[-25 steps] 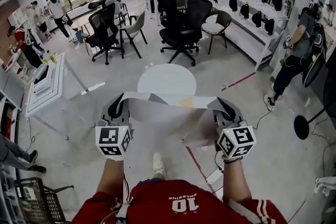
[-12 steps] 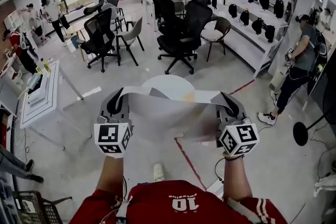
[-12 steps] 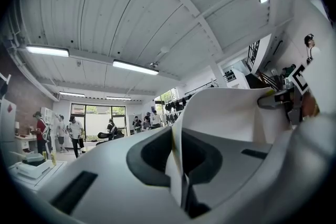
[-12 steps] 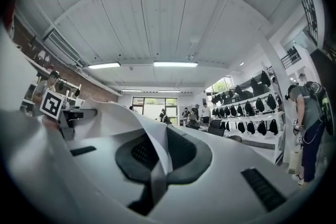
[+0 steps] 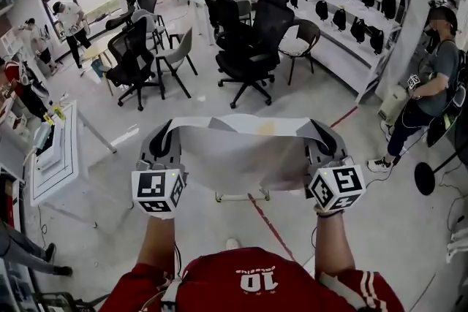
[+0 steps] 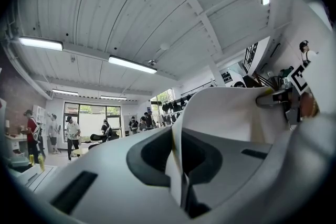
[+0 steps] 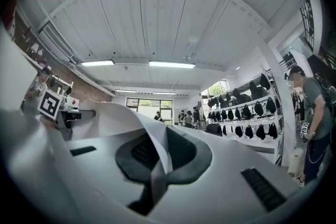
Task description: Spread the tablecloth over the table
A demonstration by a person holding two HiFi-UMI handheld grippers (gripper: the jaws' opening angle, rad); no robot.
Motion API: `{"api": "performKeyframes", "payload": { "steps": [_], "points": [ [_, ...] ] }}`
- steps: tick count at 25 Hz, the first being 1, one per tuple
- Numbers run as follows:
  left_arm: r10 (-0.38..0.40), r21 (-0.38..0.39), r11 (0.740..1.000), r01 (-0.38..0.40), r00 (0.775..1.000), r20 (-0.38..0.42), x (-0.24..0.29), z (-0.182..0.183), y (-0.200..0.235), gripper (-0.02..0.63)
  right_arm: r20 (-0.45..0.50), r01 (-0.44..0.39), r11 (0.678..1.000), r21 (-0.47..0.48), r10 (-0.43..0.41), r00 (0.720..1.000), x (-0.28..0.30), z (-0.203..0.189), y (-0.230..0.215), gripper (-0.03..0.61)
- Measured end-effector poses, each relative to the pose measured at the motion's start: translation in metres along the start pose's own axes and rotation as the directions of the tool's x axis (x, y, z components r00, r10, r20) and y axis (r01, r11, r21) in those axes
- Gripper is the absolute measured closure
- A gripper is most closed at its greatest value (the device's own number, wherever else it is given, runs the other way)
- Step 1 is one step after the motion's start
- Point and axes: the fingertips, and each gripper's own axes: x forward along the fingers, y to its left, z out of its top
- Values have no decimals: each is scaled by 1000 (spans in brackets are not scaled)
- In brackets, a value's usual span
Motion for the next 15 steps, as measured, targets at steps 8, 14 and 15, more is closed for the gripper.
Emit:
{"api": "performKeyframes", "payload": {
  "steps": [8,14,15],
  "points": [
    [-72,-22,997,72,997,12,51,-22,35,606,3,60,998,-12,-60,998,49,-7,4,561],
    [-98,-34,994,100,994,38,70,-26,50,606,-6,86,996,-37,-86,996,67,-10,7,561],
    [-101,-36,994,103,994,40,72,-27,52,606,-9,87,995,-40,-88,996,70,-11,7,561]
  ]
}}
